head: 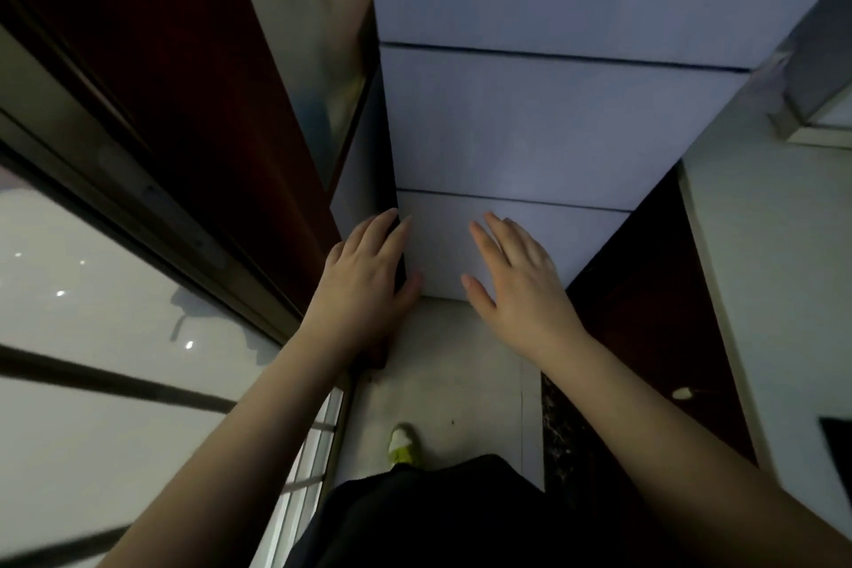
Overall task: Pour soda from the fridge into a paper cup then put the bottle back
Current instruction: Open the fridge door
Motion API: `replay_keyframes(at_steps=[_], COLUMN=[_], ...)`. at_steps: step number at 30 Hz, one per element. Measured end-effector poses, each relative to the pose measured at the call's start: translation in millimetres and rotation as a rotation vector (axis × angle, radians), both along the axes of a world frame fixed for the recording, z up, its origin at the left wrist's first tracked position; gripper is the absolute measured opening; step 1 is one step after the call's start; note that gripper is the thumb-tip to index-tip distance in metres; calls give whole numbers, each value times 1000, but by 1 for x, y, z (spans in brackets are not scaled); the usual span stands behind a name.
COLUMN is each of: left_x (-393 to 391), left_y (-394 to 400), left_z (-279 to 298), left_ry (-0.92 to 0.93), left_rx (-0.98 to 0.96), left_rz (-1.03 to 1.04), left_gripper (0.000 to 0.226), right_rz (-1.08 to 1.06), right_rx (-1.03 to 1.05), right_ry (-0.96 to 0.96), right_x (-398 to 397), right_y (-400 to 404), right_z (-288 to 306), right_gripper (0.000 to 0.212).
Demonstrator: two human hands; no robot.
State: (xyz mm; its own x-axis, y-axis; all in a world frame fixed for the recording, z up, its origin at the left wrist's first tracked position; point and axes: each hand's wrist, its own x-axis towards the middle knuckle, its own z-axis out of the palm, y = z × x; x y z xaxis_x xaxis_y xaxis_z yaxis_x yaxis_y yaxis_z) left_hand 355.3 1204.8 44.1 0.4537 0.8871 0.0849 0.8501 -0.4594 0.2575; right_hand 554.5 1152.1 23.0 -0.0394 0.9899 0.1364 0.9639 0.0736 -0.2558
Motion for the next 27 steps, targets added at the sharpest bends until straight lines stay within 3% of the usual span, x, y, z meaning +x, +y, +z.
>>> replay_keyframes(at_steps=[11, 23, 27], left_x=[18, 25, 25], left_y=[119, 191, 195], left_z=[46, 83, 83], left_ry=[-68, -3, 13], left_rx=[226, 363, 387], left_rz=[-52, 189, 217], left_gripper=[62, 64, 63], right_rz=[45, 332, 447], right_rx=[174, 571, 588], right_ry=[-133, -271, -499], right_x=[2, -2, -19], right_y=[124, 303, 351], right_z=[55, 111, 118], right_gripper=[56, 46, 42])
